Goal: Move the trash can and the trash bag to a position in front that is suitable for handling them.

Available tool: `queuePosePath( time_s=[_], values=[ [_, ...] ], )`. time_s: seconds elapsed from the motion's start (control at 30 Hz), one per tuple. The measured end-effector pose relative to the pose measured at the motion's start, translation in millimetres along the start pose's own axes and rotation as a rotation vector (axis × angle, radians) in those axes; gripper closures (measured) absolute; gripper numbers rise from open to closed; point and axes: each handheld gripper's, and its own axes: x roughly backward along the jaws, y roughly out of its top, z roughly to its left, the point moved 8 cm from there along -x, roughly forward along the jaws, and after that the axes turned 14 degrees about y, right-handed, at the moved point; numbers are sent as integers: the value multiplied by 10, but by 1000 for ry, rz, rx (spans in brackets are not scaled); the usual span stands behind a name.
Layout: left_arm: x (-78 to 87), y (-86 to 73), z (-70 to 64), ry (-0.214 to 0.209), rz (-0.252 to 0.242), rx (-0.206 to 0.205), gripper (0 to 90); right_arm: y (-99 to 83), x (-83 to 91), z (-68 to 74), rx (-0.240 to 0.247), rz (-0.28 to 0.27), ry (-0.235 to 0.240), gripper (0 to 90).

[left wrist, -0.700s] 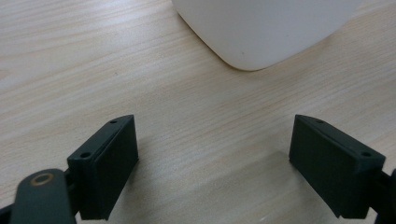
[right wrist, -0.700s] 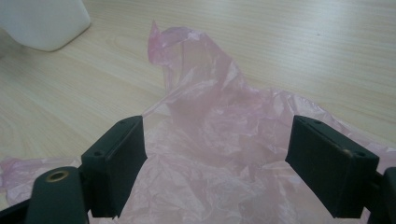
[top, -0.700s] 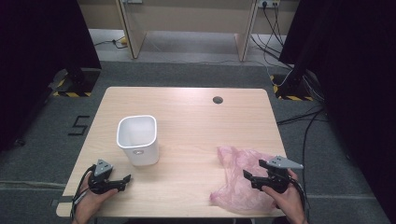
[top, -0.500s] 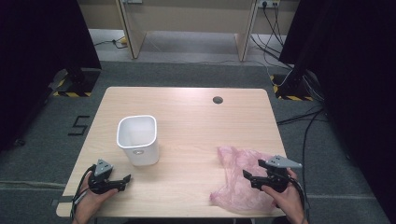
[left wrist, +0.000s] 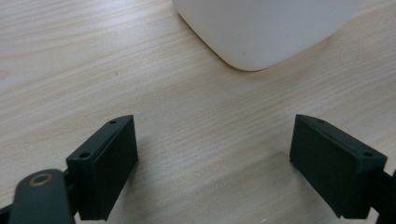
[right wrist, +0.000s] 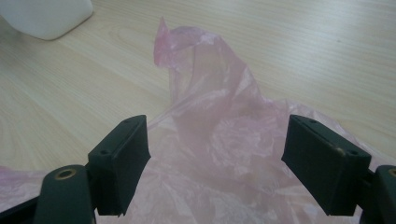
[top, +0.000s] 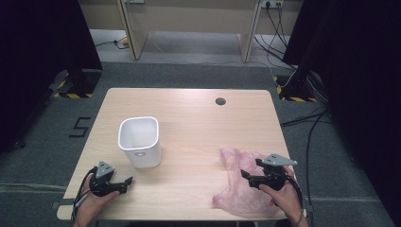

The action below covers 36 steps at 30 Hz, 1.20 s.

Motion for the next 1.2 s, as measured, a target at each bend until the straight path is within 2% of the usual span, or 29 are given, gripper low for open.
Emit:
queuePosePath(
  time_s=[0.1, 0.23, 0.33, 0.37, 0.4, 0.43, 0.47, 0.53, 0.57, 0.67, 0.73, 0.77, 0.8, 0.83, 0.9, 0.93, 0.97, 1.0, 1.07, 1.13, 1.17, 1.2],
  values=[
    [0, 0, 0, 0, 0, 0, 142, 93, -96, 6, 26, 6, 1, 229],
    [0, 0, 0, 0, 0, 0, 142, 219, -254, 26, 43, 23, 25, 233],
    [0, 0, 0, 0, 0, 0, 142, 246, -398, 28, 57, 75, 28, 313],
    [0, 0, 0, 0, 0, 0, 142, 234, -439, 32, 56, 102, 24, 313],
    [0, 0, 0, 0, 0, -1, 142, 212, -474, 31, 56, 134, 20, 356],
    [0, 0, 0, 0, 0, -1, 142, 212, -474, 31, 56, 134, 20, 356],
    [0, 0, 0, 0, 0, 0, 142, 175, -539, 27, 57, 166, 17, 447],
    [-2, 1, -1, -1, 1, -1, 141, 137, -590, 8, 43, 192, 20, 538],
    [-2, 1, -1, -1, 1, -1, 139, 137, -590, 8, 43, 192, 20, 538],
    [-11, 7, -2, 1, 1, -1, 134, 116, -677, -44, 31, 208, 20, 650],
    [-11, 8, -1, 1, 1, -1, 134, 159, -708, -80, 32, 197, 6, 675],
    [-11, 8, -1, 1, 1, -1, 133, 159, -708, -80, 32, 197, 6, 675],
    [-12, 9, -1, 1, 1, -1, 133, 252, -743, -147, 24, 166, -12, 680],
    [-12, 9, -1, 1, 1, -1, 133, 252, -743, -147, 24, 166, -12, 680],
    [-13, 9, -1, 1, 1, -1, 133, 343, -783, -240, 1, 136, -30, 676],
    [-13, 9, -1, 1, 1, -1, 133, 408, -802, -375, -18, 113, -74, 639],
    [-13, 9, 0, 1, 1, -1, 133, 408, -802, -375, -18, 113, -74, 639],
    [-13, 9, -1, 1, 1, -1, 133, 448, -784, -495, -64, 81, -113, 543],
    [-14, 10, -1, 0, 1, -1, 133, 478, -734, -523, -79, 54, -115, 464],
    [-15, 11, -1, -1, 1, -2, 132, 521, -645, -507, -83, 30, -96, 394],
    [-15, 11, -1, -1, 1, -2, 132, 521, -645, -507, -83, 30, -96, 394],
    [-16, 12, -1, -1, 1, -2, 132, 570, -548, -475, -76, 13, -77, 359]
  ],
)
